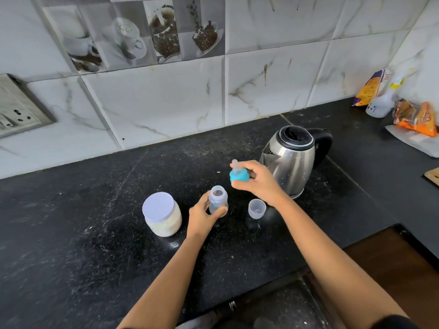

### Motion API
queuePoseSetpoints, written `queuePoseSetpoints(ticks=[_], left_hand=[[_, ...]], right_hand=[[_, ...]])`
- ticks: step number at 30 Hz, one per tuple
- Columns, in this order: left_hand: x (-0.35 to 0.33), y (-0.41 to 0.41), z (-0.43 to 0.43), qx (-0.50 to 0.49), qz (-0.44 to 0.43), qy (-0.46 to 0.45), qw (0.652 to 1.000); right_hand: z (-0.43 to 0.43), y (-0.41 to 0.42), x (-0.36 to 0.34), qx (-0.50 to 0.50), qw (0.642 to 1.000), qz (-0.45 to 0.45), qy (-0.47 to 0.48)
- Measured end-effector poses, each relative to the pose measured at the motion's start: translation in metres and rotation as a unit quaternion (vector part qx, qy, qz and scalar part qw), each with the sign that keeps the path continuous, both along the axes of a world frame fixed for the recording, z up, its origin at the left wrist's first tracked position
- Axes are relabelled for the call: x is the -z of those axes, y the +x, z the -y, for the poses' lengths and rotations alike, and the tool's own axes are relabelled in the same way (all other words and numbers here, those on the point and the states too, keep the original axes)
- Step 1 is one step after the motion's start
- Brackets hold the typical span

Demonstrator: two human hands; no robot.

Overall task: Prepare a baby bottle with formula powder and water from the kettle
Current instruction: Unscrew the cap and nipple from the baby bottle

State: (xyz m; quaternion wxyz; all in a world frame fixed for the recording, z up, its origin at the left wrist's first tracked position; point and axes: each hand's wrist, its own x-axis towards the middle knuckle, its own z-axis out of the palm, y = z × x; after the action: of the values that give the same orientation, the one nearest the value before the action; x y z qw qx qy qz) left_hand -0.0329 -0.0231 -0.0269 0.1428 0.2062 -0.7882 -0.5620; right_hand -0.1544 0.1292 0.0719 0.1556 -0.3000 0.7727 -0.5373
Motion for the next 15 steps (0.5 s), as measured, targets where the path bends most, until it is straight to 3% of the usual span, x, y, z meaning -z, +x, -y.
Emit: queuePoseSetpoints(ticks=[3,5,15], left_hand=[[-0.001,0.001,-0.002,-0.006,0.017,-0.026,1.0],[-0.001,0.003,-0.004,-0.006,0.033,-0.046,0.998],[0.0,0.04,-0.021,-0.108,0.034,-0.072,0.991]], right_hand=[[-0.032,-0.008,-0.021,-0.021,0.974,-0.151,0.17],[-0.051,-0.01,-0.03,-0.04,0.957,-0.143,0.248],[-0.049,-0.002,0.005,-0.098,0.916,-0.178,0.345]])
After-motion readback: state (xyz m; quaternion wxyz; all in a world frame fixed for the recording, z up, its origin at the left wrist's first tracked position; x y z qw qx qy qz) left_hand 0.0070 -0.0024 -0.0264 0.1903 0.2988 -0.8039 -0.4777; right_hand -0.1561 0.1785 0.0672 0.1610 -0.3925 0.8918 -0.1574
